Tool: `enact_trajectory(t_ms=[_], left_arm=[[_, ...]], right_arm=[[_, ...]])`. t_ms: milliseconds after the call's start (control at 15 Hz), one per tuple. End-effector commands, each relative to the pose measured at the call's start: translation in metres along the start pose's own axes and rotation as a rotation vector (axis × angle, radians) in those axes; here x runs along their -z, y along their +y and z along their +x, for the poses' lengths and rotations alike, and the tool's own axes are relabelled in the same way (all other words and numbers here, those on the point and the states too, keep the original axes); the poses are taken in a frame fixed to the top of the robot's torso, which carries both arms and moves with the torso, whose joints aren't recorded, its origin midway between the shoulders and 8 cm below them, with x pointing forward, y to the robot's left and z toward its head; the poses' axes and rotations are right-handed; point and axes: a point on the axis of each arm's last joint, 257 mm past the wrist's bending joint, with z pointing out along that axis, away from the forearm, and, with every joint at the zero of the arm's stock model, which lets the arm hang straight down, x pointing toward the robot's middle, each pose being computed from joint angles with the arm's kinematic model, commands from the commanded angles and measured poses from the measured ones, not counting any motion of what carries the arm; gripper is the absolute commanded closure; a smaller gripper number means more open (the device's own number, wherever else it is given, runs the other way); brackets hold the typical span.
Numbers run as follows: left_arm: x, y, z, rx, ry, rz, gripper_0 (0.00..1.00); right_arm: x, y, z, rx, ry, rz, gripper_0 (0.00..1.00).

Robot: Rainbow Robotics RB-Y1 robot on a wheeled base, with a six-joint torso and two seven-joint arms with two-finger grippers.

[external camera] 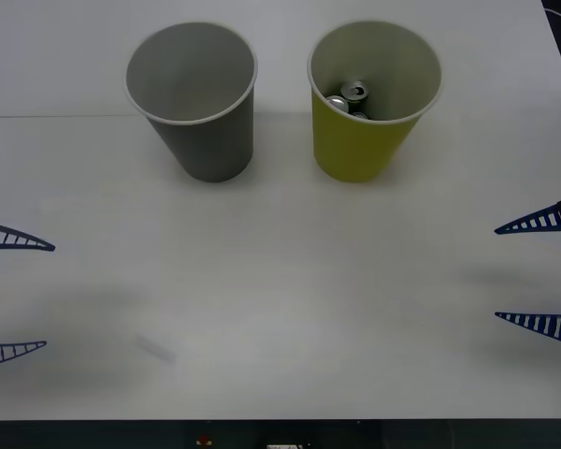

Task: Put the can into the green bin and the plastic bottle into the gray bin

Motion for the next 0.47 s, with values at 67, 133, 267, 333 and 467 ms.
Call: enact_trajectory(t_ms=[67, 133, 267, 333, 467], left_arm=[[0.0012, 0.0004, 0.0043, 0.008, 0.008, -0.004, 0.00], [0.0014, 0.0001, 0.0082, 0.010, 0.022, -0.003, 0.00], [0.0021, 0.0003, 0.0102, 0.008, 0.031, -0.002, 0.00], [0.0021, 0.0003, 0.0102, 0.008, 0.031, -0.002, 0.00], [0.0021, 0.0003, 0.0102, 0.008, 0.031, -0.002, 0.00]], right_arm=[[0.0000, 0.0000, 0.0000, 0.000, 0.000, 0.000, 0.00], [0.0000, 0.0000, 0.0000, 0.000, 0.000, 0.000, 0.00], [0.0000, 0.0000, 0.0000, 0.000, 0.000, 0.000, 0.00], [0.0000, 0.0000, 0.0000, 0.000, 0.000, 0.000, 0.00], [0.0000, 0.0000, 0.0000, 0.000, 0.000, 0.000, 0.00]])
